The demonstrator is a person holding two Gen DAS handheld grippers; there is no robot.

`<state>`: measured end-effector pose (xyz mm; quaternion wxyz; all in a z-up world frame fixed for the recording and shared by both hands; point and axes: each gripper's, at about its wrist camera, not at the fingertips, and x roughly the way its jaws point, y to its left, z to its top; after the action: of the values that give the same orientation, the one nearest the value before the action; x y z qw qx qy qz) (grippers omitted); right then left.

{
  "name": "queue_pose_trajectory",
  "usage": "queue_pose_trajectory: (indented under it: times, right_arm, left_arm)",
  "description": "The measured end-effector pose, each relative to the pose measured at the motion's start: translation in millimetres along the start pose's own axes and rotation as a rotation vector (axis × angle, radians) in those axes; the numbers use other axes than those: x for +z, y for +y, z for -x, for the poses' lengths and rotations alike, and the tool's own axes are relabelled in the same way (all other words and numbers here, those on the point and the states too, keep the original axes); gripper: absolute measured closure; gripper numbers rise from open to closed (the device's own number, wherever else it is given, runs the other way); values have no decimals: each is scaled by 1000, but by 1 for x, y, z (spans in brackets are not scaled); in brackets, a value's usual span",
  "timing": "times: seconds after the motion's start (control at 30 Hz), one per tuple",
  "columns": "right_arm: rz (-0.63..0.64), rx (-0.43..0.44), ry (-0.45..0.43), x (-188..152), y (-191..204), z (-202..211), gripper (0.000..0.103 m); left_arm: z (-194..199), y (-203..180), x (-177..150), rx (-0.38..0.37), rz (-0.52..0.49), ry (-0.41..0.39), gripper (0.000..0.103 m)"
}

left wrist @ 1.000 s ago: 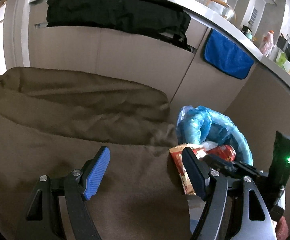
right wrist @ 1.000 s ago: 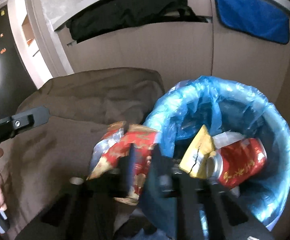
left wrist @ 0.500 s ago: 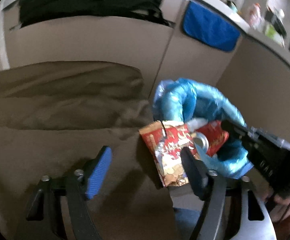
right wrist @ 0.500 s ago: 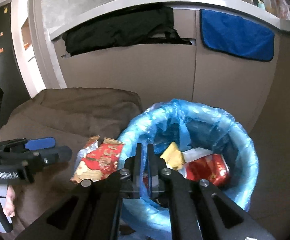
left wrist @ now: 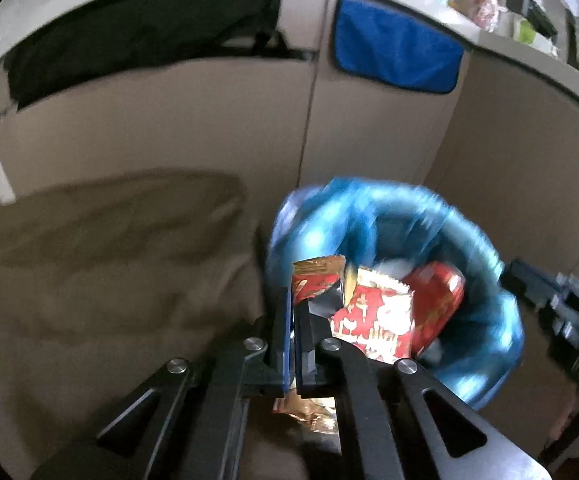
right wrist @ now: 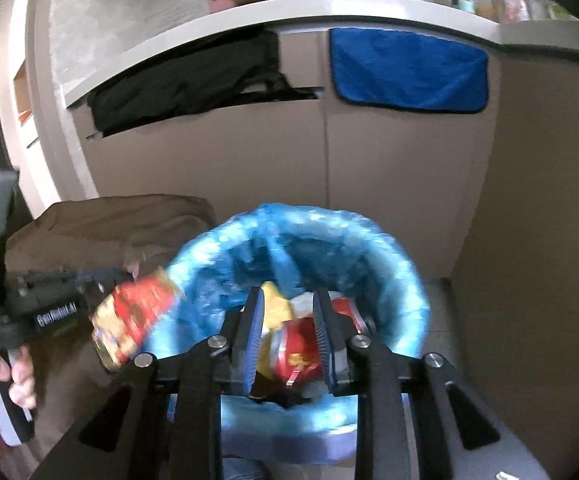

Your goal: Collect trash

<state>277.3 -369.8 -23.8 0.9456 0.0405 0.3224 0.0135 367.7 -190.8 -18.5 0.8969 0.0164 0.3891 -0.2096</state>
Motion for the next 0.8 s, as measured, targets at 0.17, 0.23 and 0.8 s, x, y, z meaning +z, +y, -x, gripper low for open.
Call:
queue_pose_trajectory:
  times: [0.17,0.23,0.8]
  right_arm:
    - [-35,-8,-2,-5,-19,7,80]
    - [-38,-17,-3,-8,-24,9,78]
    - [-86,0,-4,-31,-23,39,70]
  left_arm:
    - [-19,-42,27,-31,-26,-19,101]
    - [-37,-50,28,-66,-12,32,98]
    - [-22,-68,-32,14,-72,94,38]
